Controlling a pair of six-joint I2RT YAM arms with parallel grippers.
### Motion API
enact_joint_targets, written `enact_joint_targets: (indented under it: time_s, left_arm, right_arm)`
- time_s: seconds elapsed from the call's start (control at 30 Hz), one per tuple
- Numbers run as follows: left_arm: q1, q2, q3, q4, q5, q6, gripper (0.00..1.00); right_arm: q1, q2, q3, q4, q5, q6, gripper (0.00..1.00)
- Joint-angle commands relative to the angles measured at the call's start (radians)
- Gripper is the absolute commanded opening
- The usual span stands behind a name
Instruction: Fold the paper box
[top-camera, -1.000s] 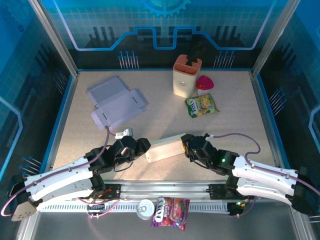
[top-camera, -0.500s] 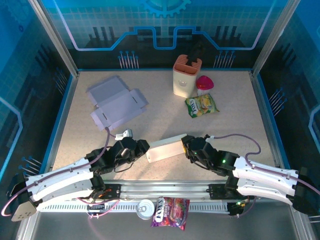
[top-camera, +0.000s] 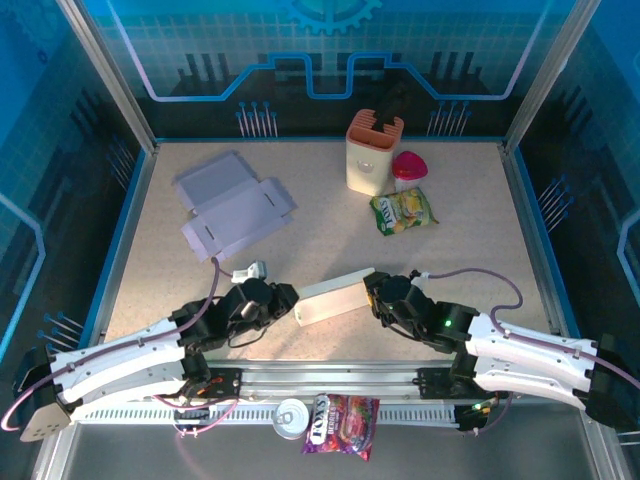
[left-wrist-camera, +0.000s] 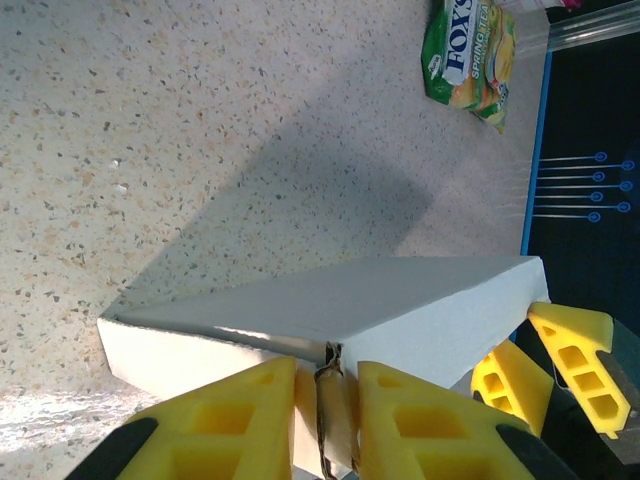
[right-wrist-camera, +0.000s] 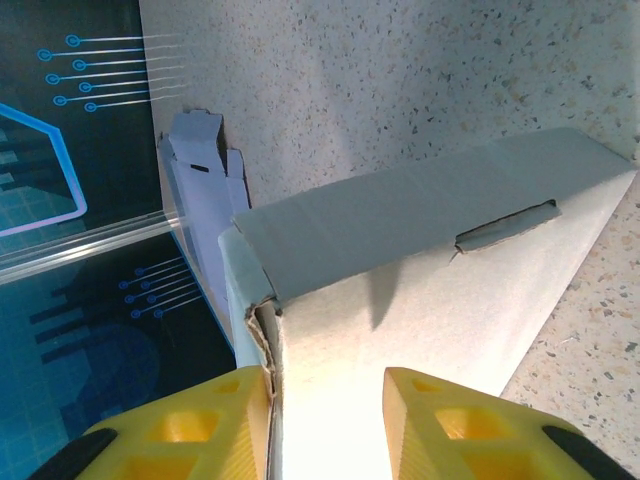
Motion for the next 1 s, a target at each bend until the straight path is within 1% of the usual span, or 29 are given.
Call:
enact_joint_targets:
  time_s: [0.0, 0.13, 0.43, 0.57, 0.73, 0.87, 0.97]
  left_arm:
    - [-0.013, -0.004, -0.058, -0.07, 0.023, -0.015, 0.18]
    - [-0.015, -0.016, -0.078, -0.089, 0.02, -0.015, 0.15]
    - [-0.021, 0.022, -0.066, -0.128, 0.032, 0.046, 0.15]
    - [-0.028, 0.068, -0.052, -0.137, 0.039, 0.087, 0.18]
    - [-0.05, 0.087, -0.014, -0.164, 0.019, 0.109, 0.25]
    - [-0.062, 0.036, 0.042, -0.226, -0.024, 0.119, 0.34]
    - [-0.061, -0.023, 0.067, -0.221, -0.042, 0.125, 0.39]
  right_arm:
    - [0.018, 0.008, -0.026, -0.107, -0.002, 0.022, 0.34]
    - [0.018, 0.003, -0.031, -0.115, 0.002, 0.023, 0.34]
    - [0.012, 0.003, -0.027, -0.15, -0.003, 0.011, 0.32]
    - [0.003, 0.011, -0.019, -0.169, -0.017, 0.003, 0.33]
    - [0.001, 0.02, -0.012, -0.173, -0.023, -0.001, 0.34]
    - [0.001, 0.02, -0.001, -0.19, -0.022, -0.002, 0.34]
    - [0.001, 0.019, -0.001, -0.192, -0.02, 0.0, 0.34]
